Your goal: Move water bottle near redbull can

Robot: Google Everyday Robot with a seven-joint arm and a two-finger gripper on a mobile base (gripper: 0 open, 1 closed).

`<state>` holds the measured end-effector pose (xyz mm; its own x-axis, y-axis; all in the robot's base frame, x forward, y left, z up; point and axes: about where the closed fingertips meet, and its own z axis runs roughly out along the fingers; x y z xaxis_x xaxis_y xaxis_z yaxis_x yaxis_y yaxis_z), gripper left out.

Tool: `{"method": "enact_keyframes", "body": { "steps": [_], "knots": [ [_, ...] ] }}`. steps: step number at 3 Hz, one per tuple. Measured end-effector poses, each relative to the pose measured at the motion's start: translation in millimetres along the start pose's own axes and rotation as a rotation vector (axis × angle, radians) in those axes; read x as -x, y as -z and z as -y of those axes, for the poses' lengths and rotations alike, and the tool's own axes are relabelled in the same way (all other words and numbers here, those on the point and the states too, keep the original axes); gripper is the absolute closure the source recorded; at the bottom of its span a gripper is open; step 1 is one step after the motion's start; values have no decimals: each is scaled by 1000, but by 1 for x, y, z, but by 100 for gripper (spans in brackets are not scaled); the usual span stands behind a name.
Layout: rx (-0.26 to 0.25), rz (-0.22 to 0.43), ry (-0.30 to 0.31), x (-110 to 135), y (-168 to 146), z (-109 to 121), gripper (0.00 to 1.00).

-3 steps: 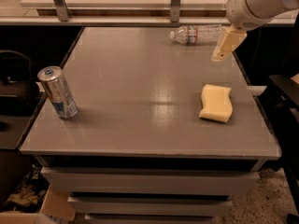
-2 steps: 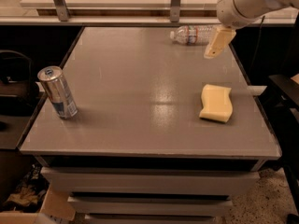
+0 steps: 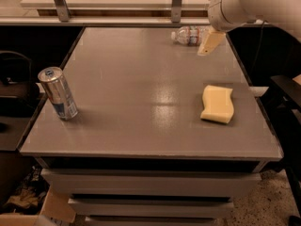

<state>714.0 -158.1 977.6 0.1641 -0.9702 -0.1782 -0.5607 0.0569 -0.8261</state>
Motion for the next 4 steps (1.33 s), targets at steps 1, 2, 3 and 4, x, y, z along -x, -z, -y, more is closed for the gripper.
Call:
{"method": "enact_keyframes", "body": {
  "steps": [1, 2, 3, 4],
  "knots": [
    [-24, -39, -17, -8, -24, 10, 0],
    [-25, -44, -20, -8, -26, 10, 0],
    [-48, -61, -25, -12, -27, 11, 0],
    [-100, -84, -20, -22, -36, 22, 0]
  ]
}}
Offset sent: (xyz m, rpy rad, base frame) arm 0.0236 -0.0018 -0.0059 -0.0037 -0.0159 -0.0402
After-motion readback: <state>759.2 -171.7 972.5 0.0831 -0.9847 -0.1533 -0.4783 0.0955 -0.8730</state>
